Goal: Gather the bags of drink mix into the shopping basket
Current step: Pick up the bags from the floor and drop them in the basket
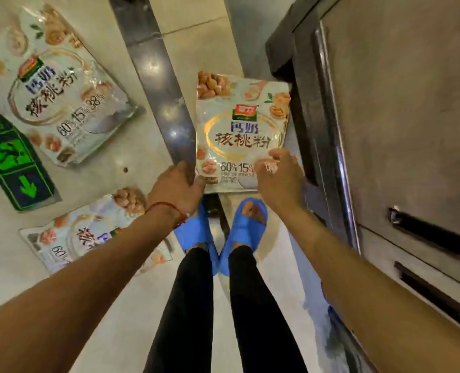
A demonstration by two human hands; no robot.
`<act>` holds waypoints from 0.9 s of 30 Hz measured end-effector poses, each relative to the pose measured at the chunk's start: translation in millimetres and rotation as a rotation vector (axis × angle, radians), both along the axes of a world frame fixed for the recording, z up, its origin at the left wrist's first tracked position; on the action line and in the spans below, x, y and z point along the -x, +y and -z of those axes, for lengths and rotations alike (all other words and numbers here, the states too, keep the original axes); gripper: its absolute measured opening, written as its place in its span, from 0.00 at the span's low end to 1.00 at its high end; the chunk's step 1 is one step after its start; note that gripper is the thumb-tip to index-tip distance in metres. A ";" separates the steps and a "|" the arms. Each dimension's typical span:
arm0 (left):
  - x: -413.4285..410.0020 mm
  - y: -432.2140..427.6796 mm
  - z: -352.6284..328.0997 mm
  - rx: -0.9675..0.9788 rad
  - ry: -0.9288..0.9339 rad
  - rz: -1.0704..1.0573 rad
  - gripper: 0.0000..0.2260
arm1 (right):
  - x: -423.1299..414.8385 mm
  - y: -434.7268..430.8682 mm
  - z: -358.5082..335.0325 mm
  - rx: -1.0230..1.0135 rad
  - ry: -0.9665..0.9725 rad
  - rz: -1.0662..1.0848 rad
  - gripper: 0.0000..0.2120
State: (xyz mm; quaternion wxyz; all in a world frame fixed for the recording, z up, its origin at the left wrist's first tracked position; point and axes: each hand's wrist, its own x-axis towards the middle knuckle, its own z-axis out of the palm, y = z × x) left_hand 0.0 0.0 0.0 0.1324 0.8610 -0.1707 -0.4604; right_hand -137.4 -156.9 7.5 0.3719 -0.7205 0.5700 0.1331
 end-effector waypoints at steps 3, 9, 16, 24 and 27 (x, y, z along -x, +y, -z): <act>-0.3 -13.6 69.2 0.031 0.040 -0.146 0.19 | 2.9 -15.0 72.8 -0.050 0.011 0.230 0.28; 3.1 -44.9 184.1 0.156 0.155 -0.540 0.14 | 21.0 -37.7 176.5 -0.065 0.034 0.521 0.41; 10.4 -63.7 232.7 0.204 0.291 -0.677 0.22 | 31.8 -40.8 229.3 -0.157 -0.097 0.693 0.47; -1.0 -35.7 146.0 0.186 0.243 -0.775 0.20 | 24.3 -19.5 139.7 -0.234 -0.120 0.732 0.32; -6.4 -14.1 81.8 0.166 0.227 -0.839 0.18 | 14.8 -7.4 83.6 -0.282 -0.147 0.708 0.26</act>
